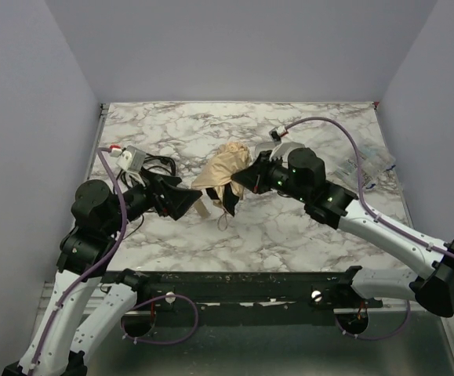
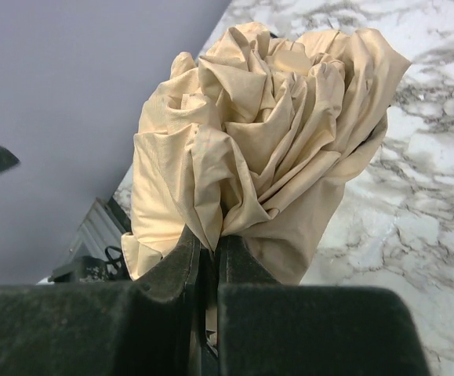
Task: Open the umbrella
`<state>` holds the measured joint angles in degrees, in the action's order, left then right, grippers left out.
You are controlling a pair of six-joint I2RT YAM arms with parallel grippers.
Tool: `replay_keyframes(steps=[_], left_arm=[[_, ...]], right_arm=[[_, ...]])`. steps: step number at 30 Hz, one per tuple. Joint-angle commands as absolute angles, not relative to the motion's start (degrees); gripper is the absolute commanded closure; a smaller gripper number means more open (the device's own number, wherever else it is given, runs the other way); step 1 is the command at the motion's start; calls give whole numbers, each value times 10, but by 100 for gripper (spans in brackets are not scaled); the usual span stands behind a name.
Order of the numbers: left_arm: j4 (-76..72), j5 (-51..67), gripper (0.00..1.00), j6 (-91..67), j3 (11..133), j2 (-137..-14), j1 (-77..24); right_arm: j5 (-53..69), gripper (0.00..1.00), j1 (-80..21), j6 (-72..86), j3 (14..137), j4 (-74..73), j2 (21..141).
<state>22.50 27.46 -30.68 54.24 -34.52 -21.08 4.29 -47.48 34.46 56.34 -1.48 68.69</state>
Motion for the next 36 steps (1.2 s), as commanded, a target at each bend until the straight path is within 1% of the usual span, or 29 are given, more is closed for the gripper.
replay_keyframes(steps=[1, 2, 4, 6, 7, 11, 19, 27, 36], left_arm=[[219, 348, 14, -311, 504, -326, -212], [207, 357, 17, -320, 493, -323, -213], [186, 370, 28, -337, 474, -319, -212], [166, 381, 35, -356, 460, -318, -213], [150, 388, 37, -367, 452, -317, -212], [84, 420, 38, -411, 423, -322, -212], [-16, 451, 39, -469, 386, -339, -212], [-68, 463, 41, -495, 373, -349, -212], [-95, 465, 43, -502, 370, -363, -212]], right_arm=[[43, 99, -464, 345, 625, 11, 667], [49, 99, -462, 345, 632, 10, 666], [58, 99, -456, 347, 642, 10, 662], [67, 99, -454, 350, 650, 11, 659], [72, 99, -453, 352, 652, 12, 657], [94, 99, -452, 360, 650, 29, 641], [146, 99, -452, 380, 636, 76, 620], [177, 99, -451, 398, 629, 111, 616], [199, 99, -451, 413, 622, 137, 617]])
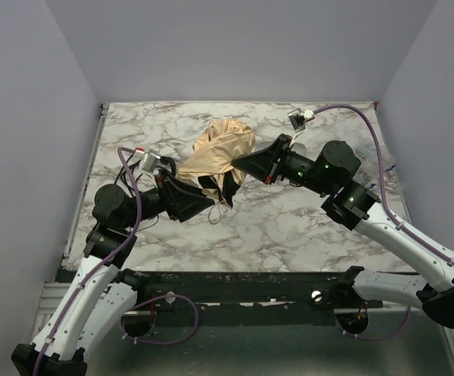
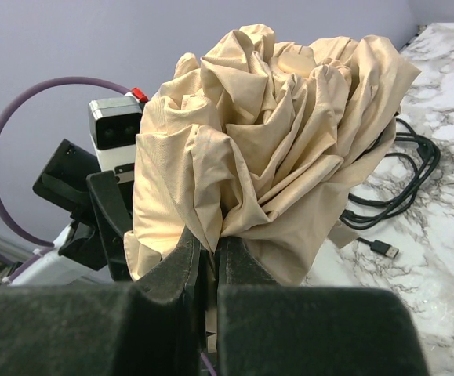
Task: Open the umbrella
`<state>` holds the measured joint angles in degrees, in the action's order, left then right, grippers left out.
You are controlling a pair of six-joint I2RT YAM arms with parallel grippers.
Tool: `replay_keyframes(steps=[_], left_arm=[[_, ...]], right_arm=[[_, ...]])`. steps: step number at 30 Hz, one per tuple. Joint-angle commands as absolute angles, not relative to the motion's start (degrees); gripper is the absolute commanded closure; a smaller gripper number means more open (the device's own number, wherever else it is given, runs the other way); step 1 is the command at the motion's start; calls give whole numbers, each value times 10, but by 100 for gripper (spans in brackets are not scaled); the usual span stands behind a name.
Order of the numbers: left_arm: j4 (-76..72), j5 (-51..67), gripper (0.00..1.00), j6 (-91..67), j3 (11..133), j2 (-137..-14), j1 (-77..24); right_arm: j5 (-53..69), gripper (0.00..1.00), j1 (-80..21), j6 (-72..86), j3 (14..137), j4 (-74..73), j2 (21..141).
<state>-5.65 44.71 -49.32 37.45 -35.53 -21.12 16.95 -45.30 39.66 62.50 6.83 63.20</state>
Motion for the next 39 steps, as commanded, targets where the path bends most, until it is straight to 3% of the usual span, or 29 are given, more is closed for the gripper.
replay_keyframes(steps=[1, 8, 13, 19, 21, 30, 36, 38, 39], left_arm=[[-101, 466, 43, -505, 369, -365, -213], [-139, 473, 47, -521, 365, -379, -213], [-141, 475, 56, -520, 362, -381, -213], [-124, 476, 94, -512, 362, -378, -213], [-107, 472, 100, -503, 365, -375, -213], [-21, 466, 100, -452, 353, -348, -213], [34, 461, 100, -424, 338, -325, -213], [33, 457, 94, -424, 338, -325, -212], [31, 456, 85, -426, 340, -329, -213]], right_arm=[[204, 99, -451, 417, 619, 143, 617], [230, 99, -452, 443, 602, 183, 622], [230, 99, -451, 453, 593, 201, 627], [198, 99, -450, 452, 589, 203, 629], [168, 99, -450, 441, 593, 190, 627], [21, 99, -438, 356, 685, 82, 632], [3, 99, -424, 331, 722, 56, 629], [8, 99, -424, 337, 719, 55, 629], [12, 99, -424, 341, 717, 55, 629]])
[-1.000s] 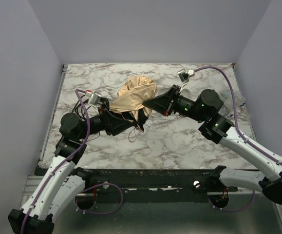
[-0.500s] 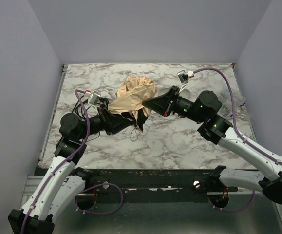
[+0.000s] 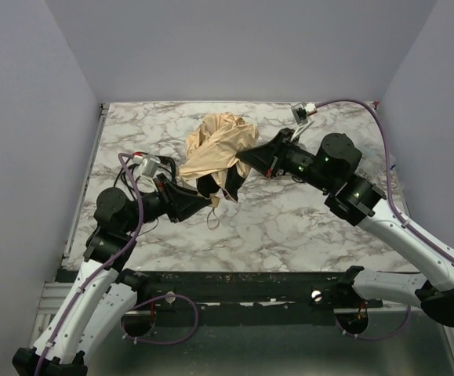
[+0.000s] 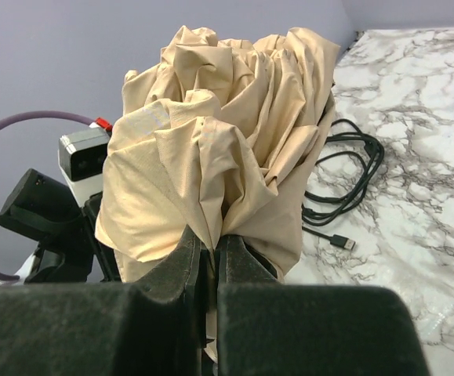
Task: Open the umbrella
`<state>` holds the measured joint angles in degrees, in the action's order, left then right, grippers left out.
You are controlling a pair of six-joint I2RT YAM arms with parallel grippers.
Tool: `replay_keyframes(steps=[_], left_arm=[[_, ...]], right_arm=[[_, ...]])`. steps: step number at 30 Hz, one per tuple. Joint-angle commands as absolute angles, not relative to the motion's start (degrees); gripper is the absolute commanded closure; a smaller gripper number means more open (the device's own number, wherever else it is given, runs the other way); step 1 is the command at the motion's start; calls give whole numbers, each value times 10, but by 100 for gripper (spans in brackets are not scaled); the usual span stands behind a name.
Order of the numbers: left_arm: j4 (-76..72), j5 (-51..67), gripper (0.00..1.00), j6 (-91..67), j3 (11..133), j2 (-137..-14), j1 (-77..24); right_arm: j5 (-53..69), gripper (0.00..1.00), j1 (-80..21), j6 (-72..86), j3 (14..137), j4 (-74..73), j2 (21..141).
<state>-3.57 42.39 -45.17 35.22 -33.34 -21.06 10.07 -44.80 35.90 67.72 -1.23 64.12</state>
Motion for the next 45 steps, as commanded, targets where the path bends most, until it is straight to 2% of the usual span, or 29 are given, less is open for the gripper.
replay_keyframes(steps=[1, 4, 6, 9, 22, 34, 40, 45], left_arm=[[27, 453, 72, -428, 341, -330, -212], [3, 447, 30, -442, 339, -341, -212], [-14, 446, 18, -446, 342, -351, -213], [-31, 446, 11, -451, 346, -365, -213], [-100, 441, 6, -454, 350, -429, -213], [-117, 448, 7, -439, 405, -513, -221], [-165, 477, 16, -466, 410, -560, -228], [-198, 490, 40, -480, 405, -579, -233]], right_arm=[[17, 99, -424, 346, 713, 55, 630], [26, 99, -424, 355, 706, 55, 628], [30, 99, -424, 361, 702, 55, 626], [34, 99, -423, 369, 695, 56, 622], [54, 99, -424, 389, 694, 60, 631], [84, 99, -424, 403, 700, 51, 642], [93, 99, -424, 402, 702, 54, 646], [90, 99, -424, 395, 705, 52, 647]])
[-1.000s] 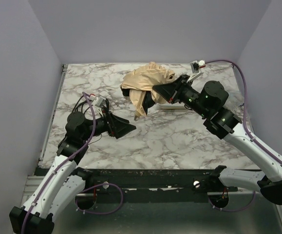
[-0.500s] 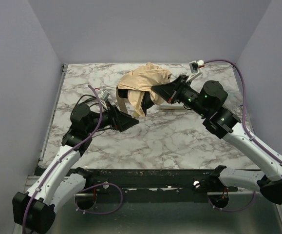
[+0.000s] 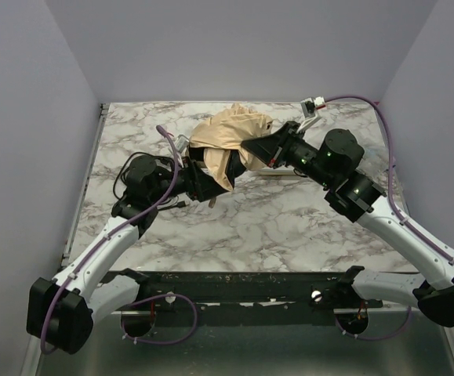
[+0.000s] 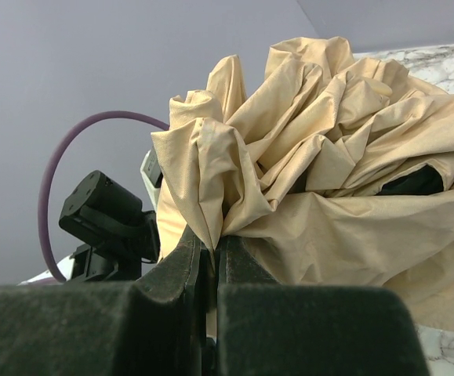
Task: Open the umbrella
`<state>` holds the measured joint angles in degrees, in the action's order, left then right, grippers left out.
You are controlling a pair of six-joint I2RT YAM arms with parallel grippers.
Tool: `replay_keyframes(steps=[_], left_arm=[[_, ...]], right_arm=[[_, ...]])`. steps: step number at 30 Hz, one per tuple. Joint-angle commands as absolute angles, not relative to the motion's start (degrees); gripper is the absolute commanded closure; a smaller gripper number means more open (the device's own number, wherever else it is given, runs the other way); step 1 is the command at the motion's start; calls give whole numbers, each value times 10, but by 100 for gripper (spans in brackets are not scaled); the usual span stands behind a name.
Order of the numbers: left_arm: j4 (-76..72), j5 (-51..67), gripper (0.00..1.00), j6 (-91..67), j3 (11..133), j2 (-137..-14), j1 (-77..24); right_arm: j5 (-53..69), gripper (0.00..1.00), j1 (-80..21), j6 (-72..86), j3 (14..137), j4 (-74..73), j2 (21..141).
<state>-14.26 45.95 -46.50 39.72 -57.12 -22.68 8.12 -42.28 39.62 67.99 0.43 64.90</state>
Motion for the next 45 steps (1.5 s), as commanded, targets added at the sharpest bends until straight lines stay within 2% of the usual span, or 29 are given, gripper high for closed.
replay_keyframes(steps=[1, 4, 7, 16, 21, 22, 23, 26, 28, 29, 31, 36, 45], left_arm=[[-200, 490, 46, -482, 403, -580, -233], [-198, 496, 63, -485, 402, -584, -234], [-188, 500, 74, -485, 387, -573, -235], [-20, 444, 83, -433, 346, -472, -236], [53, 420, 84, -424, 329, -411, -237], [72, 411, 81, -417, 330, -404, -237], [86, 398, 72, -409, 334, -399, -237], [119, 369, 32, -391, 351, -399, -237], [130, 362, 17, -382, 371, -411, -237], [137, 360, 13, -376, 385, -417, -237], [149, 356, 10, -363, 414, -432, -237], [161, 355, 9, -340, 474, -475, -237], [91, 390, 16, -355, 473, -569, -254]], right_arm=[[89, 99, -424, 394, 706, 51, 647], [75, 99, -424, 387, 708, 48, 647], [44, 99, -424, 371, 719, 35, 648], [-85, 99, -422, 283, 787, 1, 651], [-92, 99, -423, 266, 806, 1, 651], [-86, 99, -422, 269, 807, -12, 652], [-77, 99, -423, 273, 808, -18, 652], [-38, 99, -423, 280, 809, -27, 661], [-8, 99, -423, 283, 819, -47, 672], [10, 99, -423, 283, 827, -58, 678], [35, 99, -423, 283, 842, -83, 690], [60, 99, -423, 293, 842, -99, 694], [67, 99, -423, 299, 854, -98, 696]])
